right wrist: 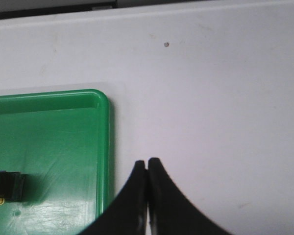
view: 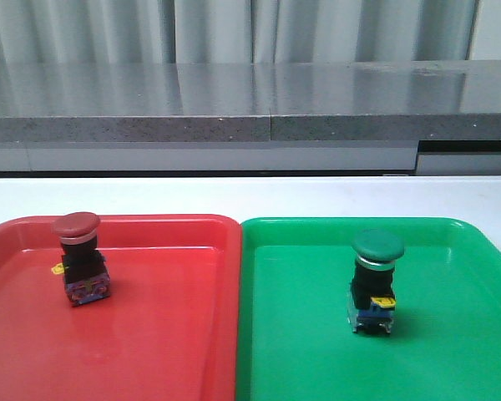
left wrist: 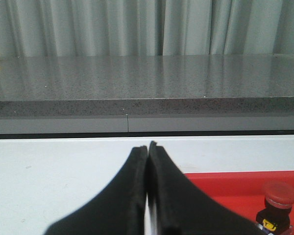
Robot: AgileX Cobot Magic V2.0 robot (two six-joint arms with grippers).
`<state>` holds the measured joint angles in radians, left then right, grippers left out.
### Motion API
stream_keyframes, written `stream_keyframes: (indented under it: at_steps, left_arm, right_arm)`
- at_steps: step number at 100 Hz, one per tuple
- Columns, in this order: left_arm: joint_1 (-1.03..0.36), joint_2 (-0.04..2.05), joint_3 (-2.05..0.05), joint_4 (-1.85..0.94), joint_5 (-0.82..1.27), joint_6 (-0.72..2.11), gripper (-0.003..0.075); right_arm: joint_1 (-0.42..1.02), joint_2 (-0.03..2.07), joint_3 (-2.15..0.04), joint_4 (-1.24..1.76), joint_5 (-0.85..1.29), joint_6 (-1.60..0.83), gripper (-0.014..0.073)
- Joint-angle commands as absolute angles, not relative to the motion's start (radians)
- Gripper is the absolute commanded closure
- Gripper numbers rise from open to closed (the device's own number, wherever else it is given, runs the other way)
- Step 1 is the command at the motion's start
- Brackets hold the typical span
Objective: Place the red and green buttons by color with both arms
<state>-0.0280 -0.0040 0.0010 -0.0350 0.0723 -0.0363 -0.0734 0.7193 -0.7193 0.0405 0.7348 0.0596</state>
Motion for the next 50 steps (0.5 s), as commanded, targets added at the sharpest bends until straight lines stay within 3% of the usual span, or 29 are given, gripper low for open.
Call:
stream_keyframes:
  at_steps: [1,26,50]
  left_arm:
    - [-0.027,-0.037,0.013,-0.045,-0.013,-0.036,0.0741]
    - [-0.027,-0.037,0.013,-0.045,-0.013,-0.036,0.0741]
    - [-0.027,-0.037,0.013,-0.045,-0.013,-0.036,0.0741]
  right_arm:
    - [-0.081,0.620,-0.688,0.031,0.609,0.057,0.0648]
    - [-0.081,0.334,-0.565,0.014,0.507,0.056,0.0648]
    - [-0.068,0.184,-0.480,0.012,0.500,0.057,0.0648]
